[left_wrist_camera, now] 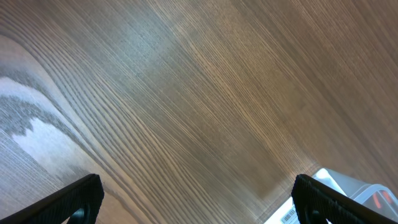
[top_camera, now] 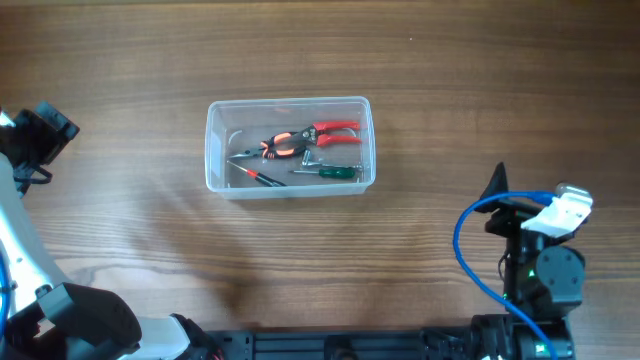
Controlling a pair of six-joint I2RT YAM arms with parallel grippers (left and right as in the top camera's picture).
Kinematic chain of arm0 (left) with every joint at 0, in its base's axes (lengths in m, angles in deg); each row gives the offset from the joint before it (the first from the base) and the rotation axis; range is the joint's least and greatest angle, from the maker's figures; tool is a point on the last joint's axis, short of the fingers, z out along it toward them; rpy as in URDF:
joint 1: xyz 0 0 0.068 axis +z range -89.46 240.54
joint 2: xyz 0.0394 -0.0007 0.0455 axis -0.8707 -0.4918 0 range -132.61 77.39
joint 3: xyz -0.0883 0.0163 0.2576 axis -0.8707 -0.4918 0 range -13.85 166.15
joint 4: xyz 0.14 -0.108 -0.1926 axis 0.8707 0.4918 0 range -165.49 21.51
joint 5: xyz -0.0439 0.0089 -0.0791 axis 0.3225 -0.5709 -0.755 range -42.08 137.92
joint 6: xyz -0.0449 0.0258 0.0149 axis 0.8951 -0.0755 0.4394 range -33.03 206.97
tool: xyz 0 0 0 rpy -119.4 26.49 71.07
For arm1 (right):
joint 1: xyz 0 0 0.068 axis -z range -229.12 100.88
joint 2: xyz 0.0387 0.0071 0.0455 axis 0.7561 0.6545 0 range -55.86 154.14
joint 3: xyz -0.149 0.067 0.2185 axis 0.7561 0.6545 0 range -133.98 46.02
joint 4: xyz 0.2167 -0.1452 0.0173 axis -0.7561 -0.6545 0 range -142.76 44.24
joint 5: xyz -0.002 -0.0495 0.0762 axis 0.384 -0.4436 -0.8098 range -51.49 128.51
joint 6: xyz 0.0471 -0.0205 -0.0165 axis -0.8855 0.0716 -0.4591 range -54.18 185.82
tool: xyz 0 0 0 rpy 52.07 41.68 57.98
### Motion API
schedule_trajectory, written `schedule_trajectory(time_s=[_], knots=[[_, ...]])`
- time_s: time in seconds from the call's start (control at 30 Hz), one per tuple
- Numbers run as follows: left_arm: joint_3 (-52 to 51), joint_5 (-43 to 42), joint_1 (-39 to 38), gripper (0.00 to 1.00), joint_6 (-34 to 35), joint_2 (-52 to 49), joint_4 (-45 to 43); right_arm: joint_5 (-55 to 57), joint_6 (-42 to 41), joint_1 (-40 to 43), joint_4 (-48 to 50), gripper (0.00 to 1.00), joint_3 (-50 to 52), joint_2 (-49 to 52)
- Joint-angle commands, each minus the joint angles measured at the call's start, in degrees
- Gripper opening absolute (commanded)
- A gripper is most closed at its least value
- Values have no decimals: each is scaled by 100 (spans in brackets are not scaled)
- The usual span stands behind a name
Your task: Pack container
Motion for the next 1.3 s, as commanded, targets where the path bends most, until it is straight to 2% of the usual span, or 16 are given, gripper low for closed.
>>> schedule_trajectory(time_s=[0.0, 0.33, 1.27], knots=[[37, -72, 26, 100, 76, -11, 2, -105, 0, 24, 50, 100, 374, -448], [37, -72, 26, 100, 76, -11, 2, -105, -4, 28, 35, 100, 1158, -1443], [37, -70, 26, 100, 76, -11, 2, -105, 9, 63, 48, 100, 1272, -1436]])
